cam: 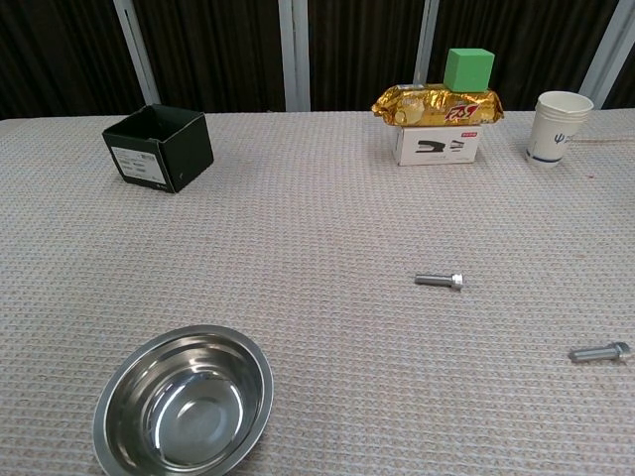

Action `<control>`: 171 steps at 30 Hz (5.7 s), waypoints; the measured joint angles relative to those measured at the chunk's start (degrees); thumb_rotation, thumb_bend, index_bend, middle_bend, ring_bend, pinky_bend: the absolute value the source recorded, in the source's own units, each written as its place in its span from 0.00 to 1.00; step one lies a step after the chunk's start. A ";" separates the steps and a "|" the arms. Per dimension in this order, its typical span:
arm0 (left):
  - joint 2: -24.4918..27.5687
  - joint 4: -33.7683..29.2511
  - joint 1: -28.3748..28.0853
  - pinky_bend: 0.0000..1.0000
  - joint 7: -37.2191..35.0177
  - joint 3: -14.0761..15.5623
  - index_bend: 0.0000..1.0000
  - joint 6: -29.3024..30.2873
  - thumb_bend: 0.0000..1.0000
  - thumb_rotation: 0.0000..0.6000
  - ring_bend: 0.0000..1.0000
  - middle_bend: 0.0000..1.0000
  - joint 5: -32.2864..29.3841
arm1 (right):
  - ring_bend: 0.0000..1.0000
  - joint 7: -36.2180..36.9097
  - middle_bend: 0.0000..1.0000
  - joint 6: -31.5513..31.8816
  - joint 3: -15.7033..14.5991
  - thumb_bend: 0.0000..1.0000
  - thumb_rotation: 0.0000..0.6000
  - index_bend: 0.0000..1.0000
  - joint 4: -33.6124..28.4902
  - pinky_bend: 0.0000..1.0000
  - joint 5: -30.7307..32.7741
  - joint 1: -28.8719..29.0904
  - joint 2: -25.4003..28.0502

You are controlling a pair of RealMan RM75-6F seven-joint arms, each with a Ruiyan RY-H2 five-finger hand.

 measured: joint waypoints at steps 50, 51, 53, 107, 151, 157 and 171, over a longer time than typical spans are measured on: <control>-0.35 -0.91 -0.82 0.05 2.82 -0.16 0.17 -1.85 0.06 1.00 0.02 0.11 -1.55 | 0.06 -25.13 0.05 -16.93 0.38 0.18 1.00 0.49 -5.48 0.04 14.92 13.16 -20.10; -0.36 -0.94 -0.82 0.05 2.88 -0.14 0.17 -1.83 0.07 1.00 0.02 0.11 -1.51 | 0.06 -24.98 0.05 -17.00 0.32 0.18 1.00 0.49 -5.08 0.04 15.00 13.18 -20.25; -0.36 -0.99 -0.79 0.05 2.93 -0.12 0.17 -1.73 0.07 1.00 0.02 0.11 -1.45 | 0.06 -24.83 0.05 -17.14 0.20 0.18 1.00 0.49 -4.44 0.04 15.09 13.24 -20.48; -0.15 -0.81 -0.73 0.05 2.20 -0.37 0.17 -1.87 0.07 1.00 0.02 0.11 -1.88 | 0.06 -22.08 0.05 -21.27 -0.01 0.27 1.00 0.56 4.40 0.04 19.45 16.01 -26.37; -0.25 -1.02 -0.80 0.05 2.78 -0.09 0.18 -1.84 0.07 1.00 0.02 0.11 -1.36 | 0.06 -23.66 0.07 -20.82 -0.44 0.43 1.00 0.64 2.04 0.04 21.58 16.73 -24.85; -0.04 -1.19 -0.75 0.05 2.31 0.26 0.18 -1.84 0.06 1.00 0.02 0.11 -0.54 | 0.06 -21.94 0.07 -19.99 -0.20 0.43 1.00 0.64 -0.07 0.04 20.79 16.34 -22.98; -0.06 -1.18 -0.70 0.05 2.41 0.35 0.18 -1.68 0.07 1.00 0.02 0.11 -0.41 | 0.06 -17.04 0.07 -22.14 2.47 0.43 1.00 0.64 -2.38 0.04 25.04 16.73 -18.96</control>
